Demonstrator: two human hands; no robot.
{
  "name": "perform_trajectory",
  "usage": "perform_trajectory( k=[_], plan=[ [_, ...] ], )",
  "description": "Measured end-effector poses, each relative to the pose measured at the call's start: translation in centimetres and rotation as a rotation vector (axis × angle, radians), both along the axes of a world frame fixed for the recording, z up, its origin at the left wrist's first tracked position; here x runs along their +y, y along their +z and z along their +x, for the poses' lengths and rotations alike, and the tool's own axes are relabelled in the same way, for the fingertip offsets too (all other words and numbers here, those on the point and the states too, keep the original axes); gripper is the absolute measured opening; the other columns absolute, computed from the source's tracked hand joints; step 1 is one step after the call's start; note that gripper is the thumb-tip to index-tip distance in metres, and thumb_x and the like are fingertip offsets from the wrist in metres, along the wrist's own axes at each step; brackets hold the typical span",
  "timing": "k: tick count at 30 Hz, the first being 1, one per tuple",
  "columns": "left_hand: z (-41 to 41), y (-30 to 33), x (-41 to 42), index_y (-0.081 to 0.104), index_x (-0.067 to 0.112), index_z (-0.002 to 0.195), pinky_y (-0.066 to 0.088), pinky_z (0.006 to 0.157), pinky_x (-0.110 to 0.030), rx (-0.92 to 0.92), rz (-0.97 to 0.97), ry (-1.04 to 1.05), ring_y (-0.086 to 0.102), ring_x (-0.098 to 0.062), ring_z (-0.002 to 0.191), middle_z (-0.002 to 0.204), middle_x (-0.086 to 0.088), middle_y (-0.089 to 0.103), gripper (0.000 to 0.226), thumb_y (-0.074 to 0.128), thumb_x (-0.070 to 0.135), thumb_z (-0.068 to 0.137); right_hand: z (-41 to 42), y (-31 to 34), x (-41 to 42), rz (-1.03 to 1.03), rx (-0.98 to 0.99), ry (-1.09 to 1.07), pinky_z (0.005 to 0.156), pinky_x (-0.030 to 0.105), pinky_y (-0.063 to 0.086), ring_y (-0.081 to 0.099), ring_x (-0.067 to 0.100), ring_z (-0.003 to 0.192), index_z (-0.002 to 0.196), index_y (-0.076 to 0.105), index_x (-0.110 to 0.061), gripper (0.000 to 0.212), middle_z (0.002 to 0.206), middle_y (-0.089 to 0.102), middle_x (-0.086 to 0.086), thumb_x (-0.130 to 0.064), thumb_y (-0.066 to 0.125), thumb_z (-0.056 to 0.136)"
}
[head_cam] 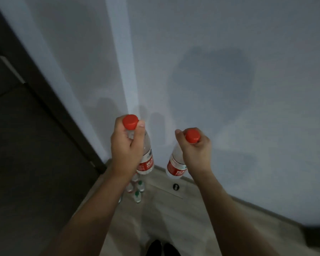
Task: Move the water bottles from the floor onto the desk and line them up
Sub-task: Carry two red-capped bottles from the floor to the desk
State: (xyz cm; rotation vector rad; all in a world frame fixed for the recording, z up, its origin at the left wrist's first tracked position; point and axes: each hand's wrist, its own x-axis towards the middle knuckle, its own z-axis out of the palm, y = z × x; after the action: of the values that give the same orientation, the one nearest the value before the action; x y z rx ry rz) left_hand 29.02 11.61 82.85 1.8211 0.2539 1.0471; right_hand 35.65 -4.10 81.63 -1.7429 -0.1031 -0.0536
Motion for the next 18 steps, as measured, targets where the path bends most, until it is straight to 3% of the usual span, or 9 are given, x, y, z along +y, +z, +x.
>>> perform_trajectory(
  k=[11,18],
  plan=[
    [5.8,1.0,-14.0,0.051,0.023,0.095,0.038,0.071,-0.003,-0.050,0.059,-0.560,0.058,0.009,0.078,0.087,0.030,0.061,0.020,0.055,0.042,0.096,-4.3,1.3,-15.0,-0.020,-0.062,-0.633,0.050,0.011,0.040,0.049,0.002,0.049,0.064,0.056,-0.018,0.030,0.053,0.054,-0.012,-0.040,0.071,0.077],
    [4.3,2.1,-26.6,0.051,0.024,0.097,0.040,0.071,-0.001,-0.076,0.076,-0.941,0.059,0.010,0.081,0.088,0.034,0.060,0.014,0.056,0.037,0.096,-10.7,2.2,-25.1,-0.095,-0.089,-0.995,0.058,0.025,0.049,0.055,0.005,0.055,0.067,0.059,-0.017,0.026,0.060,0.059,-0.008,-0.034,0.073,0.080]
  ],
)
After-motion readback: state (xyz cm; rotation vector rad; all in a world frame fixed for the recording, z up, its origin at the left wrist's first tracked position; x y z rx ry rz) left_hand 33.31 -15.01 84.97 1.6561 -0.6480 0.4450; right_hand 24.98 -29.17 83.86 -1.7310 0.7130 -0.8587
